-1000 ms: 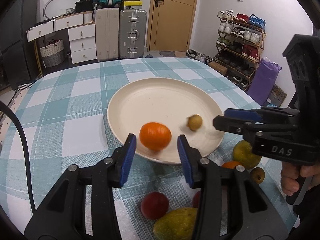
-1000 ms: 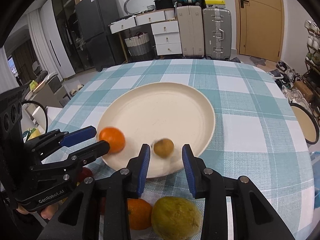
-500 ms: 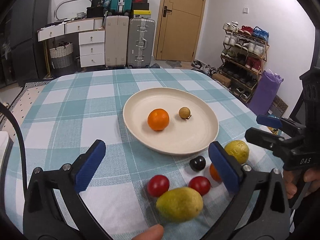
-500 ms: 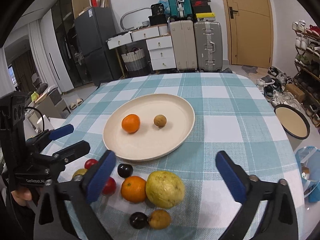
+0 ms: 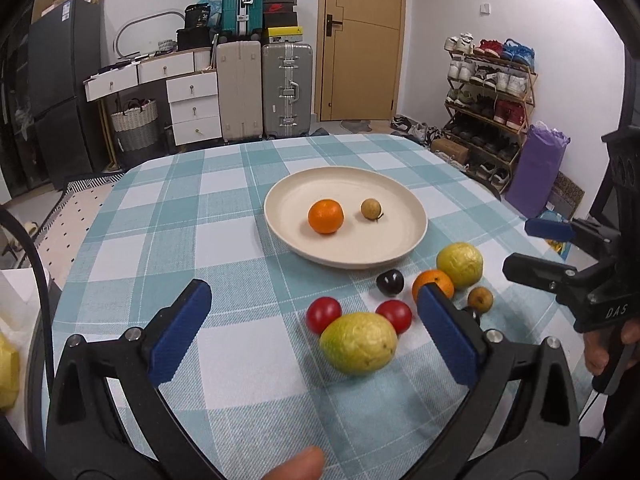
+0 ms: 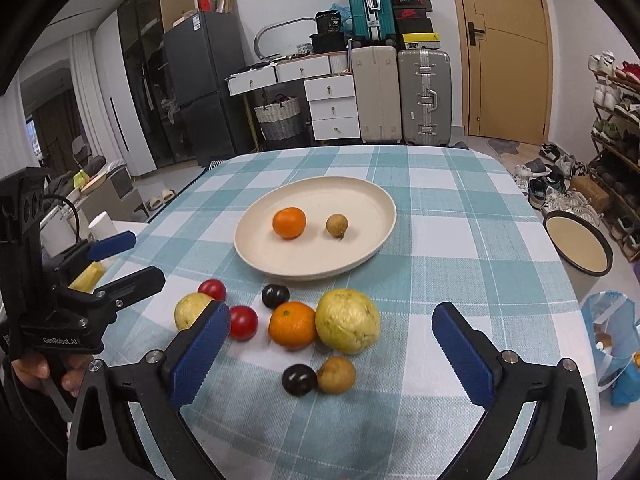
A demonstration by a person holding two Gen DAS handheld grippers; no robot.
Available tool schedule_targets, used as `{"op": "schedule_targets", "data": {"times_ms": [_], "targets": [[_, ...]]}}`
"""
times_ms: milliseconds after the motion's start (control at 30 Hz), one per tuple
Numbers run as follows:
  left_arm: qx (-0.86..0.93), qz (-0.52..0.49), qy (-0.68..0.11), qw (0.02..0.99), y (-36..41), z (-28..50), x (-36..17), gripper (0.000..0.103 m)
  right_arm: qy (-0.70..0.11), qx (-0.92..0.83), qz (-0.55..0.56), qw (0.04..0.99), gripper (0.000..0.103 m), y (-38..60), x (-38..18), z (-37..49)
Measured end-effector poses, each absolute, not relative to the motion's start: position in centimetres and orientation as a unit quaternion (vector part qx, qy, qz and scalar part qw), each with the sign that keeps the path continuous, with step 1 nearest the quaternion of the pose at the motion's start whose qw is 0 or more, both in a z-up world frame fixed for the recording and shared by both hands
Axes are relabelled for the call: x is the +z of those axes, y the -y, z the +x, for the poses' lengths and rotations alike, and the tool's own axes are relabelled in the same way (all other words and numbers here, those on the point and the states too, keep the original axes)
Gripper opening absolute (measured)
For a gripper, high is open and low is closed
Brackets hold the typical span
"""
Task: Organize fruits
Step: 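Withdraw both open tools from the plate back toward the fruits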
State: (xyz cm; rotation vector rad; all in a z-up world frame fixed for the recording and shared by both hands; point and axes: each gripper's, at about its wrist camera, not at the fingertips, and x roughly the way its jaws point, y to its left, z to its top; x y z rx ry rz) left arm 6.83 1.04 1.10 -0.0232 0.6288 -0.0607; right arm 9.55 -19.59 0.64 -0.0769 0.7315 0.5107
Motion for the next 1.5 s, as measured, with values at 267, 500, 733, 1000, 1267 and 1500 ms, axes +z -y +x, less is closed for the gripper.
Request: {"op": "schedule_targets", "data": {"times_ms": [267, 500, 733, 1000, 1267, 1500], "targets": [[-0.031, -0.018, -0.325, 0.945, -0.9, 6.6, 0.2, 0.103, -0.366, 0.248, -0.036, 0.896, 0.103, 19.9, -0.1, 9.6], [-0.036, -0.022, -0.339, 0.94, -0.7, 7.1, -0.7, 0.103, -0.387, 0.245, -0.044, 0.888, 0.103, 19.8, -1.0, 9.9], [-0.042, -0.025, -0.355, 0.934, -0.4, 7.9, -1.9, 0.103, -0.401, 0.243, -0.058, 0.881, 0.103, 19.9, -2.0, 10.2], [-0.045, -0.025, -0.365, 0.93, -0.1, 8.3, -2.8, 0.103, -0.415, 0.235, -0.066, 0.876, 0.103, 20.4, -2.7, 10.8], [-0.043, -0.026, -0.369, 0.928, -0.1, 8.6, -3.3, 0.103, -0.421, 0.222, -0.061, 0.877, 0.103, 22.2, -2.8, 11.5], [-0.045, -0.032, -0.378, 0.924, -0.2, 9.1, -3.8, 0.103, -0.437, 0.22, -0.074, 0.869, 0.103, 22.3, -3.8, 12.0]]}}
